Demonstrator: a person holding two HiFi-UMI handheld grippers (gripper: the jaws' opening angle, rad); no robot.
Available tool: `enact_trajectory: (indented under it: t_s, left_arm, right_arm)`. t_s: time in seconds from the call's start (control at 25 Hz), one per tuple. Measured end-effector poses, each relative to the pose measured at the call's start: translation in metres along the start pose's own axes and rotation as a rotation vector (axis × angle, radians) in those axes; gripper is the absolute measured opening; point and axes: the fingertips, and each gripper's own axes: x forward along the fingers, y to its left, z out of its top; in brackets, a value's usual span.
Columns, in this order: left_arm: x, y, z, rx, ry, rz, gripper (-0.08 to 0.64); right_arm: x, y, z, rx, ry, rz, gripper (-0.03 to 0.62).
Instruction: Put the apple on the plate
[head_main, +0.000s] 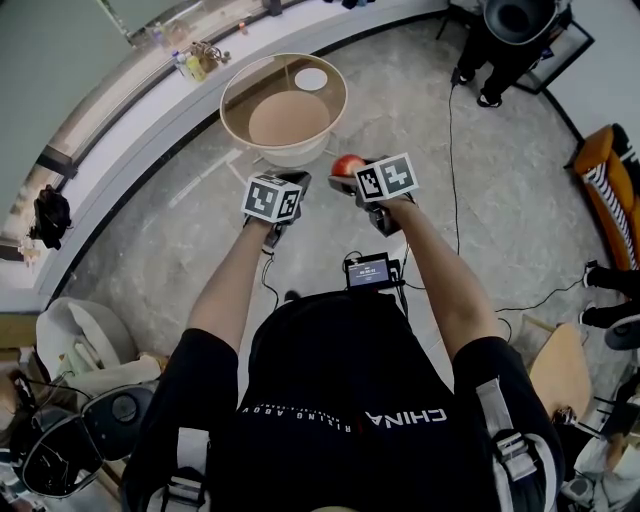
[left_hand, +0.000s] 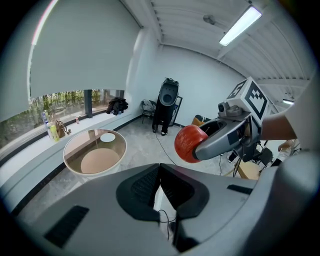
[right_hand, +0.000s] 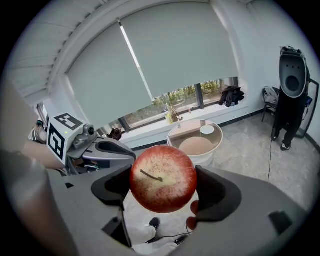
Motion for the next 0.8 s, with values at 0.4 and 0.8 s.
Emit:
enact_trajectory:
  t_s: [0.4,0.8]
  left_arm:
    - [0.0026,0.0041,-0.0041,0.029,0.038,0.008,0.018]
    - [0.0081,0.0090,-0.0014,-0.017,0.041,0.045,0.018]
  right_arm:
    - [0.0031,0.0017,0.0036,0.009,0.007,0.019,0.382]
    - [0.0006,-0.0067,-0.0011,0.023,0.004,0.029,0.380]
